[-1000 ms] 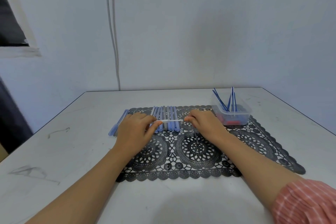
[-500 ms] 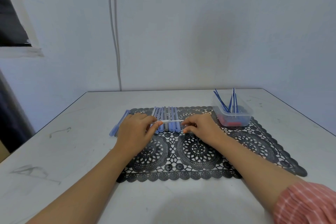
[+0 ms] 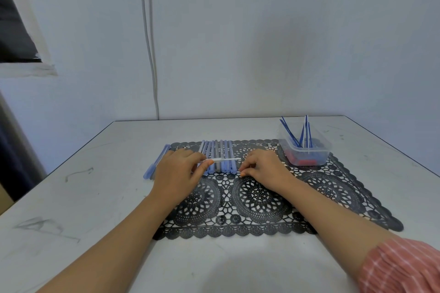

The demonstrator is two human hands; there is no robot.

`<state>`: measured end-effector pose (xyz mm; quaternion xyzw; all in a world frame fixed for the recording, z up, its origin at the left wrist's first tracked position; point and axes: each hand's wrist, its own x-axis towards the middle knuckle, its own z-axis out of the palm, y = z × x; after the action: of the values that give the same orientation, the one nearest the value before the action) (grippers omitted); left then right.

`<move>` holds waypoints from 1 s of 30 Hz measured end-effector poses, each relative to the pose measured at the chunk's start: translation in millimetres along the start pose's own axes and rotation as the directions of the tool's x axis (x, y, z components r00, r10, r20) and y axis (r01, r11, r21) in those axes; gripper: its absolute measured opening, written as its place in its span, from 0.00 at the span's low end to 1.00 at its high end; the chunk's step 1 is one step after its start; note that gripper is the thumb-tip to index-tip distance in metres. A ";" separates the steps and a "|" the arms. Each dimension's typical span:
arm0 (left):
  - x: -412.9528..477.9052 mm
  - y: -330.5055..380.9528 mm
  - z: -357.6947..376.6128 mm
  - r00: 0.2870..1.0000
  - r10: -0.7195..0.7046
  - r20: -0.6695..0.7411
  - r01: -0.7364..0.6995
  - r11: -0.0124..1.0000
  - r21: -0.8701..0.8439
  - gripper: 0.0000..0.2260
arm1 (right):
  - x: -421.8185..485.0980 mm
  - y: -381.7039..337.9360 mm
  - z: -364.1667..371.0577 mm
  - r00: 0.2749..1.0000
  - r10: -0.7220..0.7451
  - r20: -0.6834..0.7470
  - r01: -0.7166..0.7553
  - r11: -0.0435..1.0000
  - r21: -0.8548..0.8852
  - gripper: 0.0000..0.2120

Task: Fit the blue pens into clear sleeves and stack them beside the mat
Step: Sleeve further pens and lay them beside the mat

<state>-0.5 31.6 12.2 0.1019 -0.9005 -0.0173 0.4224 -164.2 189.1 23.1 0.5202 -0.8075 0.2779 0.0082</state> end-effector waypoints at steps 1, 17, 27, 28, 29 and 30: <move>0.0 -0.1 0.2 1.000 -0.002 0.003 0.002 1.000 -0.002 0.19 | 0.0 0.2 0.0 1.000 0.009 0.004 -0.009 1.000 0.014 0.05; 0.0 -1.2 1.2 1.000 0.011 0.007 -0.011 1.000 0.001 0.19 | -1.8 3.1 -4.3 0.999 0.014 0.042 -0.017 0.996 0.087 0.15; 0.2 -0.1 0.3 1.000 0.012 0.014 -0.012 1.000 0.014 0.19 | -6.0 -2.4 -9.5 0.994 -0.003 -0.112 0.020 0.989 0.149 0.09; 0.1 -0.2 0.7 1.000 0.013 0.016 -0.014 1.000 0.017 0.19 | -6.1 -4.1 -9.7 0.988 -0.004 -0.155 0.027 0.988 0.152 0.09; 0.2 -0.4 1.1 1.000 0.015 0.019 -0.016 1.000 0.019 0.19 | -6.2 -6.1 -10.0 0.980 -0.004 -0.198 0.037 0.986 0.161 0.09; 0.2 -0.7 1.4 1.000 0.019 0.020 -0.019 1.000 0.021 0.19 | -6.2 -8.2 -10.5 0.970 -0.008 -0.241 0.051 0.983 0.174 0.10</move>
<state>-1.6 30.9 11.4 0.0977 -0.9057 -0.0048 0.4126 -157.2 196.6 33.7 0.4935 -0.7645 0.4100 0.0627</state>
